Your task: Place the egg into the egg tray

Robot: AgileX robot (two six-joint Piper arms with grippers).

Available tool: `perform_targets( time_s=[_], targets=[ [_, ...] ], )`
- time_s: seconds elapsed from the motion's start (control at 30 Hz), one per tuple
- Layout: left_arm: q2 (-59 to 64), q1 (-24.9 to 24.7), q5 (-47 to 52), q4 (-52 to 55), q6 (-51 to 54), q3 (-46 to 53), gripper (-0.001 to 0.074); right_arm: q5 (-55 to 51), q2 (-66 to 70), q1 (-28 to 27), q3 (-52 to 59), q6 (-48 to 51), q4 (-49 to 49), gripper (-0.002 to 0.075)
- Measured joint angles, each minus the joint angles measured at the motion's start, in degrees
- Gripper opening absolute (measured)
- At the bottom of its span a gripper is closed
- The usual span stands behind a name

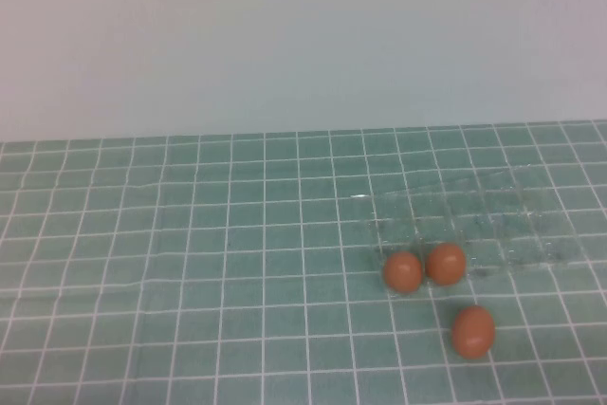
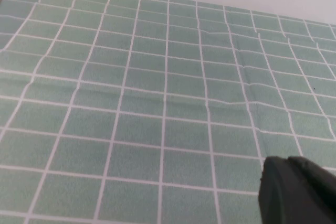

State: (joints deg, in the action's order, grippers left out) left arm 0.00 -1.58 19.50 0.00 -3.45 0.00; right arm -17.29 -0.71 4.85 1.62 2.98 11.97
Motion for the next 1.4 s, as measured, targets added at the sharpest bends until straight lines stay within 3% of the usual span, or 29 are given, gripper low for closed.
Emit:
perform_targets(
  time_s=[0.13, 0.43, 0.63, 0.87, 0.93, 1.2, 1.4],
  targets=[
    [0.00, 0.00, 0.00, 0.00, 0.00, 0.00, -0.0001, 4.48, 0.00, 0.00, 0.00, 0.00, 0.00, -0.0006],
    [0.00, 0.00, 0.00, 0.00, 0.00, 0.00, -0.0001, 26.99, 0.00, 0.00, 0.00, 0.00, 0.00, -0.0006],
    [0.00, 0.00, 0.00, 0.00, 0.00, 0.00, -0.0001, 30.88, 0.00, 0.00, 0.00, -0.12, 0.26, -0.0006],
    [0.00, 0.00, 0.00, 0.00, 0.00, 0.00, -0.0001, 45.55, 0.00, 0.00, 0.00, -13.46, 0.26, -0.0006],
    [0.00, 0.00, 0.00, 0.00, 0.00, 0.00, -0.0001, 42.44, -0.09, 0.00, -1.73, -15.84, 0.26, -0.0006],
    [0.00, 0.00, 0.00, 0.00, 0.00, 0.00, -0.0001, 7.13, 12.95, 0.00, -20.53, -17.07, 0.26, -0.0006],
    [0.00, 0.00, 0.00, 0.00, 0.00, 0.00, -0.0001, 1.51, 28.07, 0.00, -26.46, -16.96, 0.89, -0.0006]
  ],
)
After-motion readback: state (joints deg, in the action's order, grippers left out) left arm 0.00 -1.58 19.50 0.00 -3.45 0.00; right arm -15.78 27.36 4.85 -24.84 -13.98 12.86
